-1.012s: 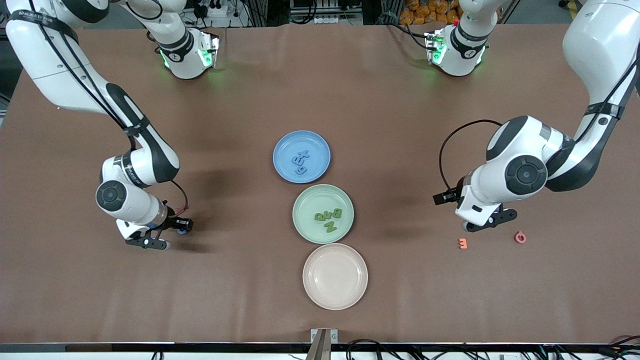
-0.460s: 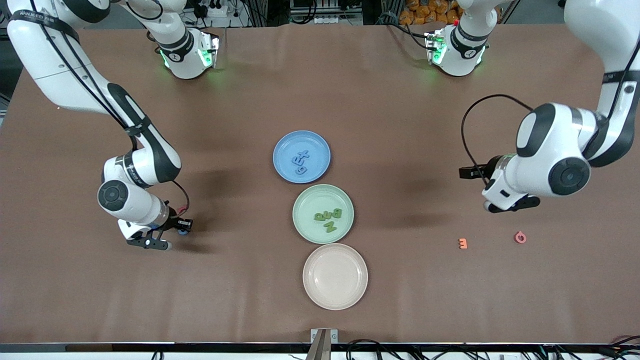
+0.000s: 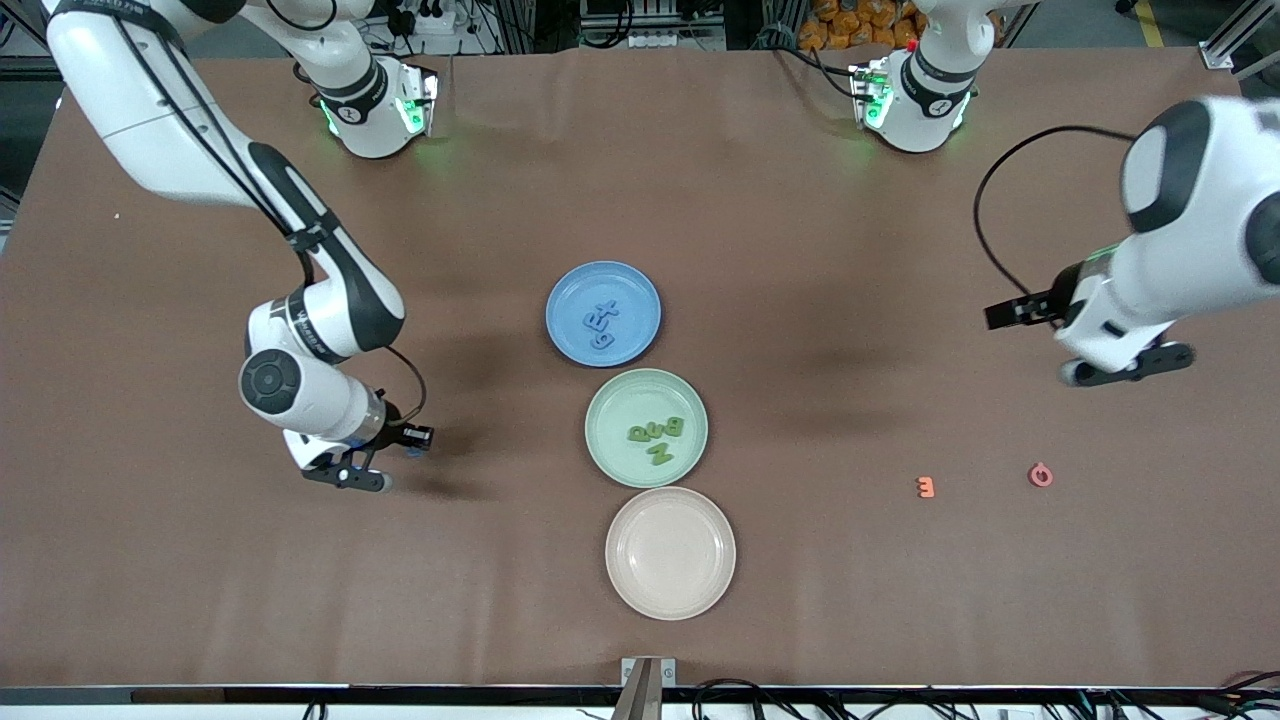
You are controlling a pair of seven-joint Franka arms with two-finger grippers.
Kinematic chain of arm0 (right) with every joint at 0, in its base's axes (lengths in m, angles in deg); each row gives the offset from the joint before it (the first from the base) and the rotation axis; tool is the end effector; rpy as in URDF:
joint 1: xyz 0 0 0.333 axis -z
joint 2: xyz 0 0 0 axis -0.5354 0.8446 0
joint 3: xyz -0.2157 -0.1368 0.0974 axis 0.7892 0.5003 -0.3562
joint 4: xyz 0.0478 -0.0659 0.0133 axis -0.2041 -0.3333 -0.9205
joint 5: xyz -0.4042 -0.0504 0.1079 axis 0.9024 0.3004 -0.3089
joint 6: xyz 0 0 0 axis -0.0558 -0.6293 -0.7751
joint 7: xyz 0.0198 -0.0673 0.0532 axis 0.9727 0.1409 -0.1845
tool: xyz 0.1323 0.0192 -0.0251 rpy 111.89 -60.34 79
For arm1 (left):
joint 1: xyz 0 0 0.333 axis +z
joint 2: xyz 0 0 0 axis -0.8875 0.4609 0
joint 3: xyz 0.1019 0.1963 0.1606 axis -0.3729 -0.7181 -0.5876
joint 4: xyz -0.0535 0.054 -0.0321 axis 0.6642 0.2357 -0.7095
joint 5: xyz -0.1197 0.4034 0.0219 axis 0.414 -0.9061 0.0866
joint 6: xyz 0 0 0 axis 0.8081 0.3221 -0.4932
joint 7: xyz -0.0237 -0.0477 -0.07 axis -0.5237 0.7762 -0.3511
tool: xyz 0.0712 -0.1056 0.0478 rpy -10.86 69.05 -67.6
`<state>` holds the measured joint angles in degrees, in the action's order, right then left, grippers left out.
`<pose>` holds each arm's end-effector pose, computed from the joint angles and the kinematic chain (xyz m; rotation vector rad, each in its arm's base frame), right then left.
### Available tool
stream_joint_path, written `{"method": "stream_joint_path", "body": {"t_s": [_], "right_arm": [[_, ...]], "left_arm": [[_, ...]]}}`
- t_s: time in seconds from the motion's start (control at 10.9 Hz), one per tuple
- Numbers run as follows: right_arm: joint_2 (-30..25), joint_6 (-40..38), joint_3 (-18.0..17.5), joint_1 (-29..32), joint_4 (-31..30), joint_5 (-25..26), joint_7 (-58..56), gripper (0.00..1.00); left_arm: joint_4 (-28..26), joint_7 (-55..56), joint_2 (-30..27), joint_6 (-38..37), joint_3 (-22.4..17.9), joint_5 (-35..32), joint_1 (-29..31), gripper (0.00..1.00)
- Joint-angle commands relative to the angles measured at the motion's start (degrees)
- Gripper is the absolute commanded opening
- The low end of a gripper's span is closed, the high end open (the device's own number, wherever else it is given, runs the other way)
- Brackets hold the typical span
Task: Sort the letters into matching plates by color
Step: 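Place the blue G on the blue plate with the right gripper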
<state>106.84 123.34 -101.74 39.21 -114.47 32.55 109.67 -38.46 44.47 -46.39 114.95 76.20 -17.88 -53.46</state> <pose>0.6373 0.1605 0.1295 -3.0482 0.2838 0.0475 0.5881 -0.0524 0.3822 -3.0664 -0.2788 0.3303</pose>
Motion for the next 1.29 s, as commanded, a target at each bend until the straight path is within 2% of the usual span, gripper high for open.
{"method": "stream_joint_path", "body": {"t_s": [0.0,0.09,0.37,0.64,1.01,1.2], "right_arm": [[-2.73,-4.58,-0.75,-4.28,-0.86,-2.66,6.77,0.00],[-2.55,-5.37,-2.41,-5.07,-0.95,-2.75,9.85,0.00],[-2.20,-5.38,-2.17,-13.68,-0.51,-2.66,20.48,0.00],[-2.29,-5.38,-2.43,-20.80,0.28,-2.75,30.16,0.00],[-2.46,-5.29,-3.14,-27.56,-0.24,-2.75,37.64,0.00],[-2.55,-5.47,-3.14,-28.63,-1.29,-2.75,38.79,0.00]], "left_arm": [[3.09,-1.51,-6.57,0.44,-7.53,2.15,-5.14,1.00],[6.26,-1.34,-6.57,0.27,-8.42,1.88,-5.76,1.00],[7.70,-1.51,-7.88,-0.43,-8.70,-0.93,-9.44,1.00],[11.02,-5.71,-7.18,-4.38,-7.56,-1.02,-9.98,1.00],[12.45,-8.37,-7.80,-5.54,-7.29,0.91,-9.63,1.00],[12.97,-7.76,-7.63,-6.07,-7.64,2.13,-9.19,1.00]]}}
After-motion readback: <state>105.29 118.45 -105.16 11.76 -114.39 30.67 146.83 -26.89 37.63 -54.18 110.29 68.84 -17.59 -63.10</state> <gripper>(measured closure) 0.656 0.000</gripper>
